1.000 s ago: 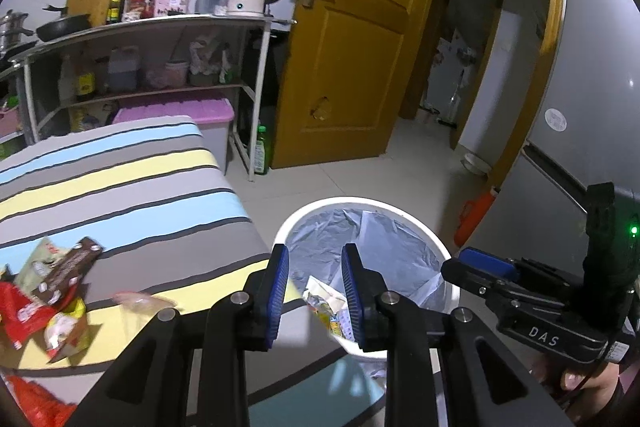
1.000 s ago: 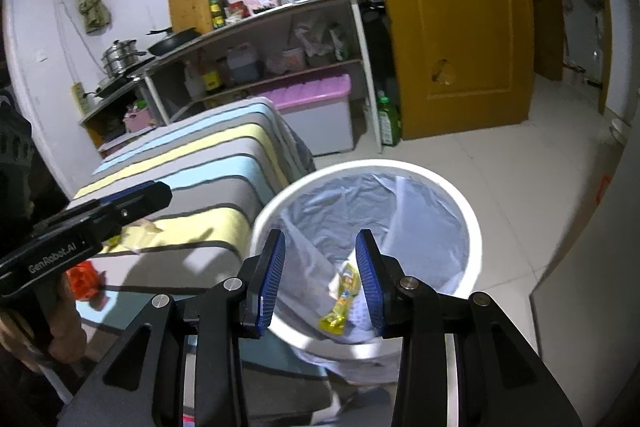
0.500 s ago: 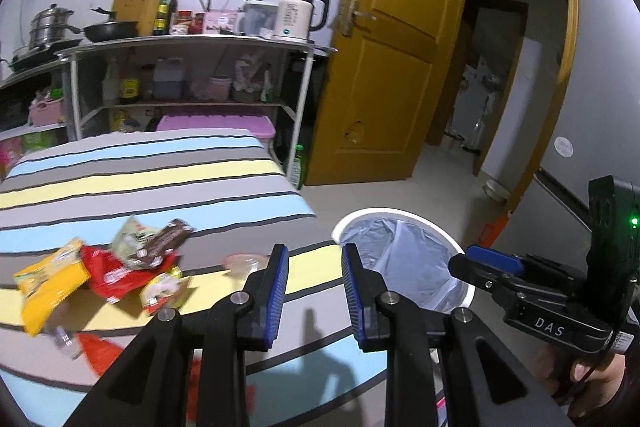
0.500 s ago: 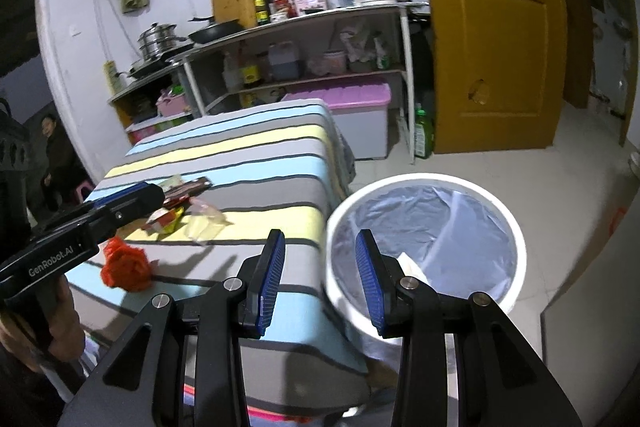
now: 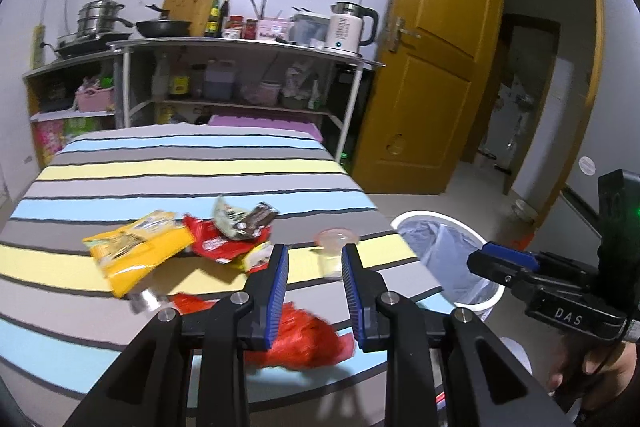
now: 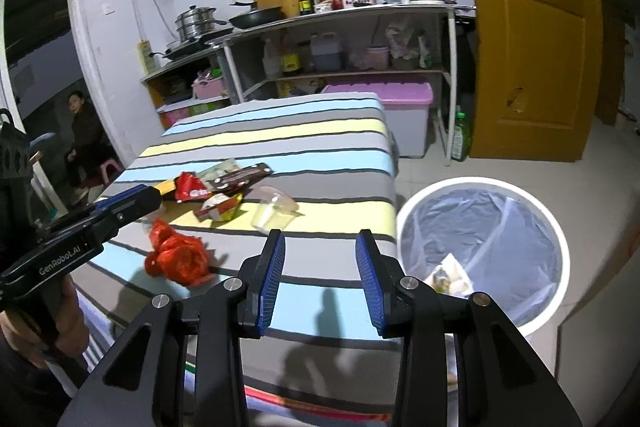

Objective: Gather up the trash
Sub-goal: 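Move both open grippers back toward the remaining trash on the table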

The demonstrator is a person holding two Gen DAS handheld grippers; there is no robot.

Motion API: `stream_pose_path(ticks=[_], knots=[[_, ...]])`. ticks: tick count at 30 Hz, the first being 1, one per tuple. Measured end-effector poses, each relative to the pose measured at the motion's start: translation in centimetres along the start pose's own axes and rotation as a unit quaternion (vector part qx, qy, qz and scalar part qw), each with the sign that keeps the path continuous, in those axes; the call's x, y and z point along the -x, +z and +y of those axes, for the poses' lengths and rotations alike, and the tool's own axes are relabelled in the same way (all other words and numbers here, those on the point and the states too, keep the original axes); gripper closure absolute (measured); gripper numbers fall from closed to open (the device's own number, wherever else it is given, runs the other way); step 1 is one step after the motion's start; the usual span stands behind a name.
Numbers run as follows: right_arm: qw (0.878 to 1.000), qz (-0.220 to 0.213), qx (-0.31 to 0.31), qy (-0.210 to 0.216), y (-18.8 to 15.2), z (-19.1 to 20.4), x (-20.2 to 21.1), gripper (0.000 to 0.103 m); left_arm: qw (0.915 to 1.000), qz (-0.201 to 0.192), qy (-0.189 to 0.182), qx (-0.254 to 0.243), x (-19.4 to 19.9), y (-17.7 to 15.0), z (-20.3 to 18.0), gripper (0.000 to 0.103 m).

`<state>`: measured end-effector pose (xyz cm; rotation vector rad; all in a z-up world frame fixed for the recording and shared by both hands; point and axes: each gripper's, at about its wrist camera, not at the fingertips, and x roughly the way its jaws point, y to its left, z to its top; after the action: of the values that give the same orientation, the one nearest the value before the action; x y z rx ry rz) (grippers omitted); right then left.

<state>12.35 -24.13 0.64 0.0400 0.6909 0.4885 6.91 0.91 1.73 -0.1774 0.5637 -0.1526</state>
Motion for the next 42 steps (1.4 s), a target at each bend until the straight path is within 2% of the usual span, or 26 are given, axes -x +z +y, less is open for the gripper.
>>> stream_pose_path(ticks=[12,14,17,23,28,42], knots=[[0.999,0.016,0.021,0.025,-0.3,2.2,-1.2,0.065,0.999,0.005,0.039,0.023,1.5,-1.4,3.4,0.076],[0.999,0.02,0.023,0.028,-0.5,2.4,-1.5,0.065,0.9987,0.009,0.042,0.028,1.5,-1.7,3.9,0.071],[0.999,0.024,0.025,0.028,-0.5,2.5,-1.9,0.065,0.9985,0.012,0.04,0.035,1.4,-2.3,4.4,0.061],[0.999,0.028,0.026,0.031,-0.6,2.5,-2.2,0.065,0.998,0.028,0.038,0.041,0.8,-3.3,4.6,0.06],[0.999,0.03,0.026,0.031,-0.7,2.5,-2.3,0.065,0.9984,0.037,0.024,0.036,0.5,-4.0,4.1,0.052],[0.998,0.039,0.032,0.032,-1.0,2.7,-3.0,0.065,0.9972,0.071,0.025,0.003,-1.2,-6.0,3.8,0.051]])
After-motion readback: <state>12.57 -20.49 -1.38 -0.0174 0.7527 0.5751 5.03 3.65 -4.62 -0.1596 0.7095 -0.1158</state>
